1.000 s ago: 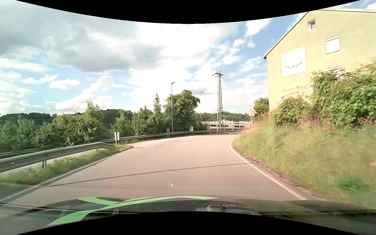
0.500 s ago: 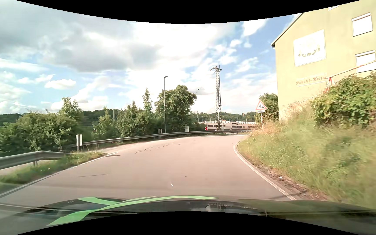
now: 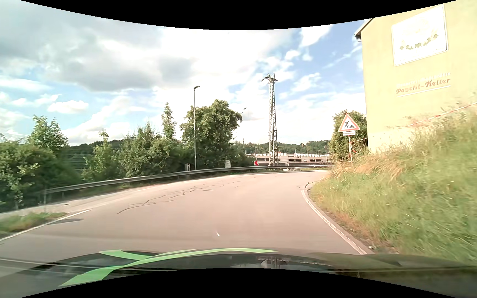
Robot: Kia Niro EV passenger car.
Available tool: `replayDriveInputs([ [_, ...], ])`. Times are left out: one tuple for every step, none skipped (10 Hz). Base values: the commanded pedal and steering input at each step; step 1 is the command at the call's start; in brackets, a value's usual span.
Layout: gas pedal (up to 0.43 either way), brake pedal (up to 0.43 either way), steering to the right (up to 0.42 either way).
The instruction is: Follow the waypoints while adhering to traffic rules and regulations
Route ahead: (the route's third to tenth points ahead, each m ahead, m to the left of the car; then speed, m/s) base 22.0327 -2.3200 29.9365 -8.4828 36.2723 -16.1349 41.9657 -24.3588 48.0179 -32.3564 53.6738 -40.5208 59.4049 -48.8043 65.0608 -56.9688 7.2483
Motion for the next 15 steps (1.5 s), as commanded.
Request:
replayDriveInputs([
  [0.138,0.000,0.034],
  [0.150,0.000,0.037],
  [0.150,0.000,0.040],
  [0.150,0.000,0.043],
  [0.138,0.000,0.047],
  [0.130,0.000,0.056],
  [0.118,0.000,0.064],
  [0.118,0.000,0.067],
  [0.118,0.000,0.067],
  [0.118,0.000,0.067],
  [0.118,0.000,0.067],
  [0.118,0.000,0.067],
  [0.118,0.000,0.067],
  [0.118,0.000,0.069],
  [0.118,0.000,0.070],
])
